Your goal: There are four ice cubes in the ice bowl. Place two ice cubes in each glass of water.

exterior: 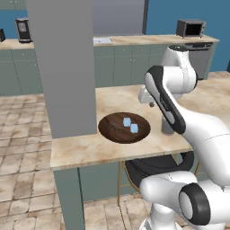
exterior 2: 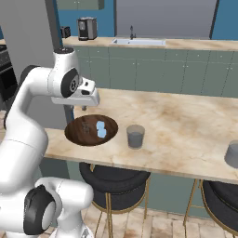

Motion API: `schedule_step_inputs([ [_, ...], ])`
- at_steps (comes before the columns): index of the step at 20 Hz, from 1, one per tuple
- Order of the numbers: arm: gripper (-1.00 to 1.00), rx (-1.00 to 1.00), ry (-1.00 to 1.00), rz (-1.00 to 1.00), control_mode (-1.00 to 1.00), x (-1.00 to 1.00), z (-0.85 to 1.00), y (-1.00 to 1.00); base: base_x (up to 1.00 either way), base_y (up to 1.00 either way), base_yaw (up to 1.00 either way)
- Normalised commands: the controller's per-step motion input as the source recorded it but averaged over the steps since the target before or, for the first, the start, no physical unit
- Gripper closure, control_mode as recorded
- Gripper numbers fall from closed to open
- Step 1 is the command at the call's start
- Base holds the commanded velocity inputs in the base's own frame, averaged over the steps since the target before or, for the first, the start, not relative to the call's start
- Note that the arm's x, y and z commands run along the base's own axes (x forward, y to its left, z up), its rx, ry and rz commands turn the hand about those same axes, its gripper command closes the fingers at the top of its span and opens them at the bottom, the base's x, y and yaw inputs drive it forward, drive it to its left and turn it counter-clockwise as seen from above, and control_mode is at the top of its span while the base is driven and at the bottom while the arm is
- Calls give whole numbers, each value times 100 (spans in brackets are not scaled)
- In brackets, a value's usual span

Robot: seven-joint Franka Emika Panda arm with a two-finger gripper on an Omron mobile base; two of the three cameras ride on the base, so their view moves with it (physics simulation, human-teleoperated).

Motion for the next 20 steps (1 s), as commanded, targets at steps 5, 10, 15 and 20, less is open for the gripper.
schedule_step_inputs([
  [5, -100, 0, 0, -1, -100, 2, -3, 0, 0, 0, 0],
  [10, -100, -1, -1, 0, -100, 24, -23, 0, 0, 0, 0],
  [15, -100, 0, 5, -9, -100, 54, -46, 0, 0, 0, 0],
  [20, -100, 0, 17, -21, -100, 61, -49, 0, 0, 0, 0],
])
